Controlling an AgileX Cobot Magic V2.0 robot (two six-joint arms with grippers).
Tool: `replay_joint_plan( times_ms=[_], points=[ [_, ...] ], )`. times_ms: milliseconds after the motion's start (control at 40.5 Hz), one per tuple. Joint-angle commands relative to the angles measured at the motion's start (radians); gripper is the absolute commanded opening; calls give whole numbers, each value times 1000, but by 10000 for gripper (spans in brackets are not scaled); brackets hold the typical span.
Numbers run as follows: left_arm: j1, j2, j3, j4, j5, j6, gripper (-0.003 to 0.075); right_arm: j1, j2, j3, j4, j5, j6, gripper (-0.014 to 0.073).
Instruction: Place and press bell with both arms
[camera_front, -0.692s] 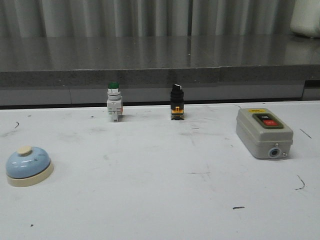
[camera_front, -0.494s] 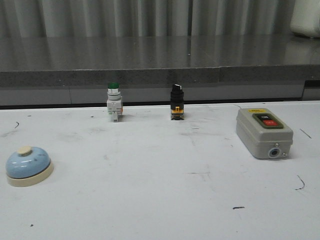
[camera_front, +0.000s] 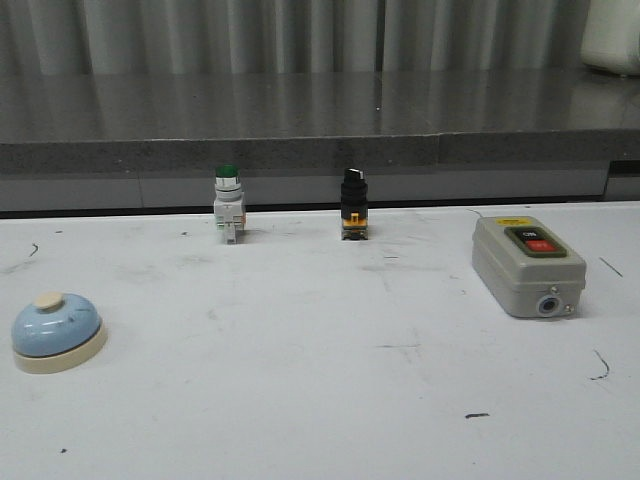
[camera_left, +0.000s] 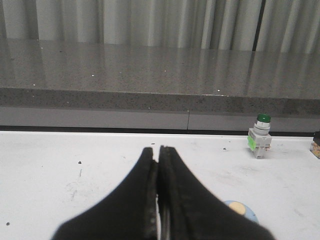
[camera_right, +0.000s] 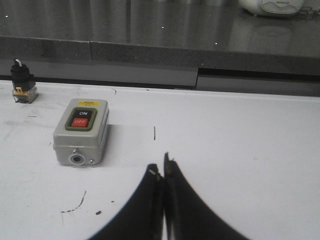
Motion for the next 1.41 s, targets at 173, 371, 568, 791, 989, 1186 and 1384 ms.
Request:
replay_joint_plan(
  times_ms=[173, 371, 568, 791, 989, 1186, 1384],
  points=[
    [1, -15, 23, -11, -85, -10, -20, -5, -17, -6, -5, -91, -10, 0],
    [1, -15, 23, -11, -141, -10, -20, -5, -17, -6, -5, -94, -10, 0],
    [1, -13, -67, -87, -280, -16, -19, -5, -17, -101, -5, -110, -10, 0],
    [1, 128, -355, -47, -91, -16, -19, -5, 110, -387, -4, 27, 3, 0],
    [1, 391, -544, -18, 207, -16, -20, -5, 361, -582, -3, 144, 11, 0],
    [1, 460, -564, -18, 216, -16, -5, -5, 414, -599, -3, 155, 10, 0],
    [1, 468, -553, -18, 203, -16, 431, -5, 414, -599, -3, 154, 10, 0]
  ],
)
